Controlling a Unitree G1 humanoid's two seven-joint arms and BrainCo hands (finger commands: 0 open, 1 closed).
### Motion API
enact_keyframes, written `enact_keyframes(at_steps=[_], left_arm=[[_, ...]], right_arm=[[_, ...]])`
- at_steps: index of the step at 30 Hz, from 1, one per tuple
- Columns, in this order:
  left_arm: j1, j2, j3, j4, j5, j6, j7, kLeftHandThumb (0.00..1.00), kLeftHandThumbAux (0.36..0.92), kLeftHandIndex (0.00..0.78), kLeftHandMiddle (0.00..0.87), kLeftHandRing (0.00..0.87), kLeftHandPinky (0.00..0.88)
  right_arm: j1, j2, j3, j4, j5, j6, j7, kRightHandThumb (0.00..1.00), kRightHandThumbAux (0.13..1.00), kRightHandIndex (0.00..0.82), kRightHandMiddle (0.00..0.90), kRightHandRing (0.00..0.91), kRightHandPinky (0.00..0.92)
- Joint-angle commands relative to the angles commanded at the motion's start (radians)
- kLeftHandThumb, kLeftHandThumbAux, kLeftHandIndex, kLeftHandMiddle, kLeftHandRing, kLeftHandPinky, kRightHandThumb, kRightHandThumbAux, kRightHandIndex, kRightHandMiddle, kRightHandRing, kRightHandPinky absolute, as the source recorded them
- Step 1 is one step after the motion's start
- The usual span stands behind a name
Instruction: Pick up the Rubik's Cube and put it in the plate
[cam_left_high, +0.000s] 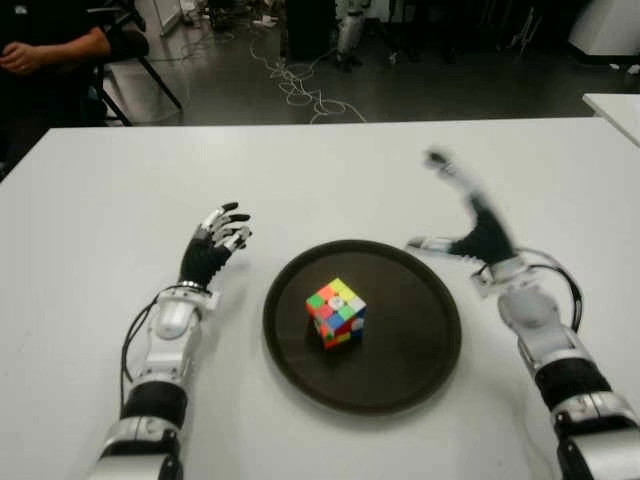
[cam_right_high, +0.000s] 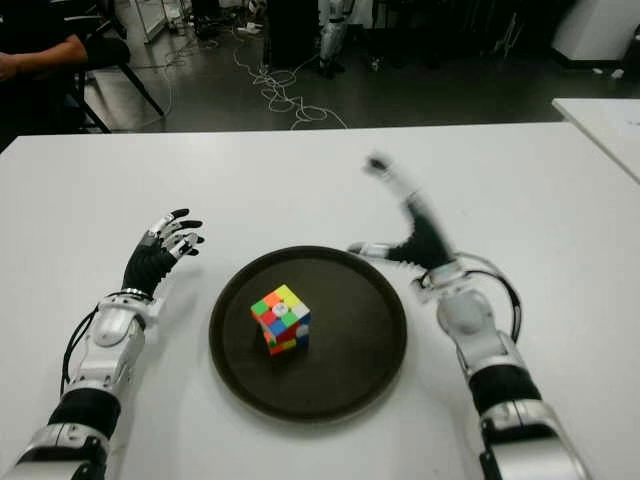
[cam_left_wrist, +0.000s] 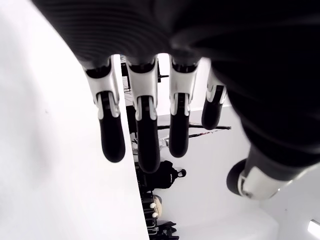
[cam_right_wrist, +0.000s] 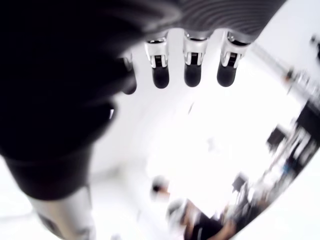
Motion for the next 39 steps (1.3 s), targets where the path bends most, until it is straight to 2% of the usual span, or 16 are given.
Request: enact_keyframes(at_steps=[2, 5, 7, 10, 16, 21, 39], left_arm=[[-0.002, 0.002, 0.0, 0.006, 0.002, -0.004, 0.0, 0.621, 0.616, 0.169, 0.271, 0.329, 0.377], [-0.004, 0.007, 0.0, 0.013, 0.007, -0.013, 0.0, 0.621, 0.614, 0.166, 0.27, 0.331, 0.378], [-0.004, 0.009, -0.001, 0.017, 0.01, -0.019, 0.0, 0.621, 0.612, 0.164, 0.27, 0.333, 0.378], [-0.003, 0.012, -0.001, 0.021, 0.011, -0.027, -0.002, 0.615, 0.611, 0.164, 0.274, 0.335, 0.379], [-0.002, 0.018, -0.005, 0.022, 0.012, -0.029, -0.003, 0.603, 0.604, 0.171, 0.272, 0.323, 0.368], [-0.001, 0.017, -0.002, 0.015, 0.001, -0.016, -0.008, 0.606, 0.607, 0.176, 0.272, 0.318, 0.354], [0.002, 0.006, 0.002, 0.012, -0.016, -0.01, 0.003, 0.614, 0.603, 0.171, 0.273, 0.314, 0.339]], right_arm=[[0.021, 0.019, -0.011, -0.058, 0.027, 0.069, 0.002, 0.0, 0.81, 0.05, 0.113, 0.102, 0.09], [0.026, 0.042, -0.044, -0.101, 0.095, 0.196, 0.013, 0.0, 0.794, 0.062, 0.135, 0.13, 0.122], [-0.016, 0.036, -0.085, -0.015, 0.148, 0.25, 0.039, 0.0, 0.778, 0.083, 0.155, 0.155, 0.15], [-0.064, 0.051, -0.107, 0.092, 0.165, 0.313, 0.044, 0.003, 0.768, 0.103, 0.173, 0.175, 0.177], [-0.144, 0.058, -0.134, 0.309, 0.16, 0.306, 0.052, 0.042, 0.772, 0.144, 0.215, 0.223, 0.237], [-0.181, 0.037, -0.149, 0.414, 0.146, 0.295, 0.059, 0.029, 0.773, 0.15, 0.221, 0.229, 0.245], [-0.171, 0.034, -0.124, 0.386, 0.062, 0.261, -0.008, 0.066, 0.771, 0.142, 0.216, 0.227, 0.246]])
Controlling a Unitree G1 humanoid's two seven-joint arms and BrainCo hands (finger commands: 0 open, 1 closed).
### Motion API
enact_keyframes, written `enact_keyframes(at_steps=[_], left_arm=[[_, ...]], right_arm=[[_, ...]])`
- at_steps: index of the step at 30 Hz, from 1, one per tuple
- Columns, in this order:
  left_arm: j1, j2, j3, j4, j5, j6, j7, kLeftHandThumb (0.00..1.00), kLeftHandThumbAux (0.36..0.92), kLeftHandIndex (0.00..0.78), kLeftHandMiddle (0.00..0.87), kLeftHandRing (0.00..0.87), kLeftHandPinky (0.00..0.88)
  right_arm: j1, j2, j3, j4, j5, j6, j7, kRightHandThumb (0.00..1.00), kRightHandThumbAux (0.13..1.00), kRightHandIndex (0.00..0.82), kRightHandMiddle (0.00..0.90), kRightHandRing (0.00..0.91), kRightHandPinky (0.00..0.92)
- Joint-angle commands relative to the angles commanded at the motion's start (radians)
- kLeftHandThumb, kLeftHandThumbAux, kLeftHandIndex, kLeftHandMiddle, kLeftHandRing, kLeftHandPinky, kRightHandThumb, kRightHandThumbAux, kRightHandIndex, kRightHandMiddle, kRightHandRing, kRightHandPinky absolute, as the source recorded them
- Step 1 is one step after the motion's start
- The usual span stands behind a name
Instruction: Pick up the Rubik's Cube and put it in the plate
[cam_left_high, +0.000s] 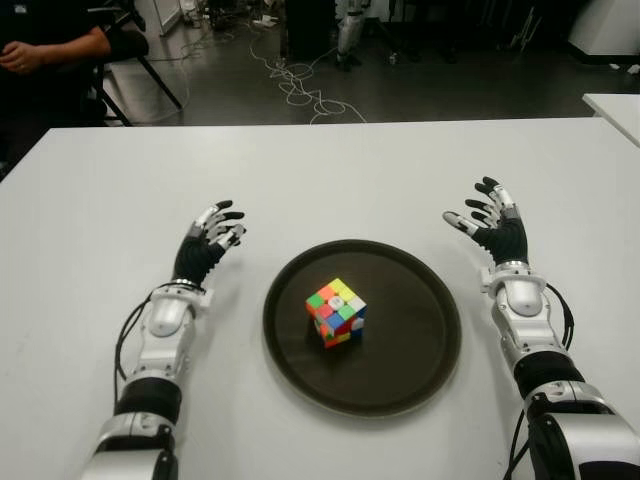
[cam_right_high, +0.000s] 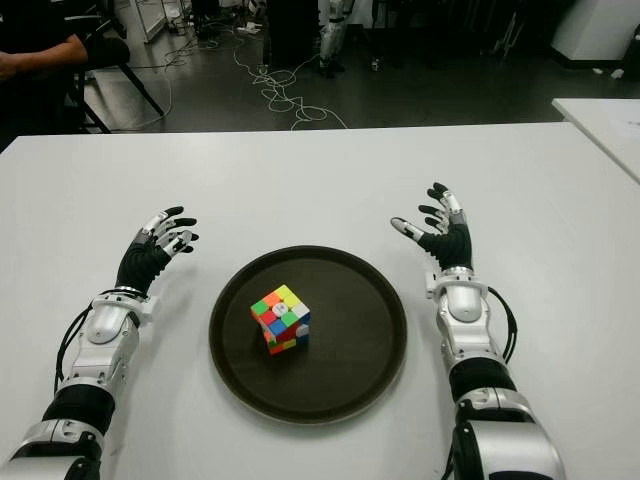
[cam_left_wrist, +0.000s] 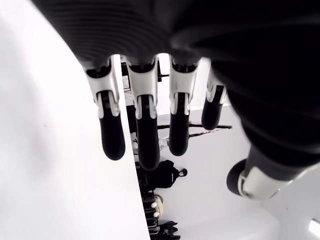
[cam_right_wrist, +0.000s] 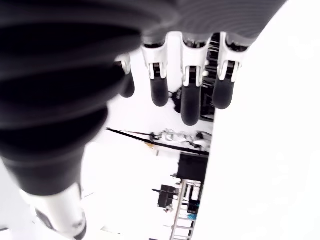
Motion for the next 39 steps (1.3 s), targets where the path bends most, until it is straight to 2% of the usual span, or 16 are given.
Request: enact_keyframes(at_steps=[18, 26, 39], left_arm=[[-0.004, -0.003, -0.002, 0.01, 0.005, -0.007, 0.014, 0.61, 0.611, 0.17, 0.274, 0.314, 0.345], [-0.003, -0.009, -0.004, 0.012, 0.006, -0.024, 0.015, 0.598, 0.609, 0.169, 0.266, 0.306, 0.332], [-0.006, -0.017, -0.009, 0.01, 0.013, -0.018, 0.021, 0.612, 0.611, 0.17, 0.286, 0.326, 0.353]], right_arm=[[0.0, 0.002, 0.004, -0.006, -0.034, 0.027, -0.017, 0.087, 0.752, 0.144, 0.227, 0.242, 0.267], [0.001, -0.007, 0.007, -0.005, -0.044, 0.03, -0.006, 0.08, 0.741, 0.145, 0.229, 0.239, 0.256], [0.006, -0.018, 0.005, -0.003, -0.045, 0.028, 0.017, 0.076, 0.737, 0.142, 0.226, 0.238, 0.265]])
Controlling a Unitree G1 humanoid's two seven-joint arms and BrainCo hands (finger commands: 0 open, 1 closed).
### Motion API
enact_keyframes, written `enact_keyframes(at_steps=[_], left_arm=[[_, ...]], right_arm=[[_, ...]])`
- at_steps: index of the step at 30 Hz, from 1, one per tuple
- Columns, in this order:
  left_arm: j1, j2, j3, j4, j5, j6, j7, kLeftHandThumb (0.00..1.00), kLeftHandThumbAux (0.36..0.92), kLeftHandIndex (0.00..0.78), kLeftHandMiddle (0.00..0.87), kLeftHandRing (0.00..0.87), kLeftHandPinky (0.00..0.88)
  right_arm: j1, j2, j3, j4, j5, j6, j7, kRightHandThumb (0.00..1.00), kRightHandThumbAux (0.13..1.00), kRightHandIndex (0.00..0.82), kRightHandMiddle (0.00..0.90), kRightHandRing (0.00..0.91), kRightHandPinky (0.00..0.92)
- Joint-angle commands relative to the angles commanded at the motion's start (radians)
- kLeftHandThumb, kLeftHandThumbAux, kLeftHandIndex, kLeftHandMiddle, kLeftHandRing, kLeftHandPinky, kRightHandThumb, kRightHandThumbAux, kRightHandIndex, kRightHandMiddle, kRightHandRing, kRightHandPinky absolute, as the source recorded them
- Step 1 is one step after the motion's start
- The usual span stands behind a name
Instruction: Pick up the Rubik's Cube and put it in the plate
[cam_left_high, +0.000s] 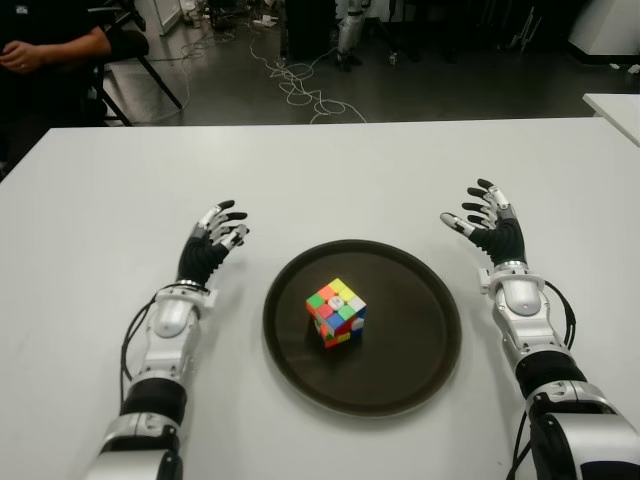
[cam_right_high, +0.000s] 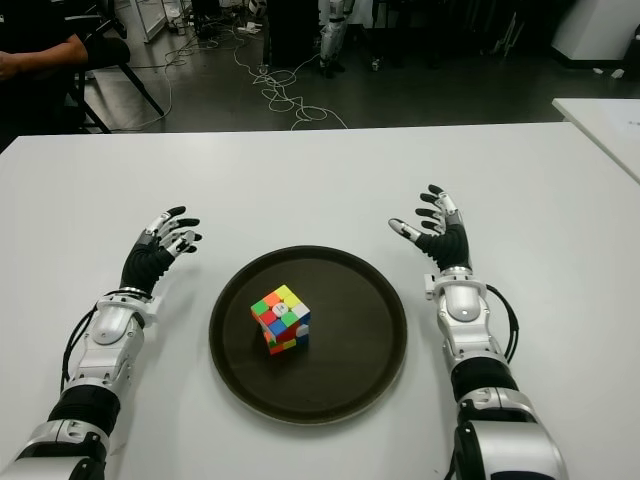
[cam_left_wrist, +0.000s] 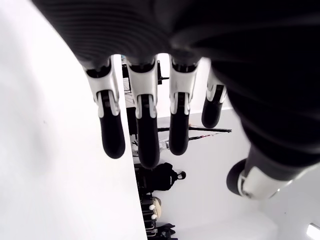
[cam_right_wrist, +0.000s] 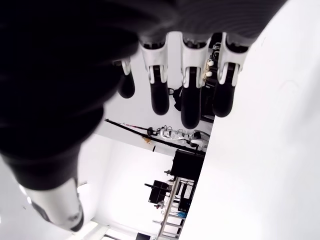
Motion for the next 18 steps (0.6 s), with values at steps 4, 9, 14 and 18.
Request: enact_keyframes(at_steps=[4, 9, 14, 18], left_arm=[[0.0, 0.0, -0.003, -0.001, 0.006, -0.003, 0.002, 0.609, 0.614, 0.167, 0.287, 0.332, 0.368], [0.001, 0.0, -0.003, -0.004, 0.005, -0.004, -0.001, 0.606, 0.611, 0.161, 0.278, 0.33, 0.37], [0.004, -0.001, -0.005, -0.013, 0.002, -0.013, -0.01, 0.613, 0.604, 0.158, 0.273, 0.327, 0.377], [0.005, 0.0, -0.005, -0.014, 0.0, -0.016, -0.016, 0.614, 0.604, 0.159, 0.268, 0.325, 0.375]], right_arm=[[-0.005, -0.005, -0.001, 0.016, 0.003, -0.007, 0.013, 0.071, 0.738, 0.141, 0.225, 0.235, 0.264], [-0.006, -0.007, -0.004, 0.024, 0.008, -0.017, 0.027, 0.065, 0.736, 0.139, 0.221, 0.232, 0.26], [-0.007, -0.008, -0.008, 0.027, 0.013, -0.024, 0.042, 0.073, 0.746, 0.137, 0.219, 0.229, 0.259], [-0.006, -0.008, -0.011, 0.027, 0.015, -0.028, 0.049, 0.078, 0.751, 0.135, 0.219, 0.228, 0.261]])
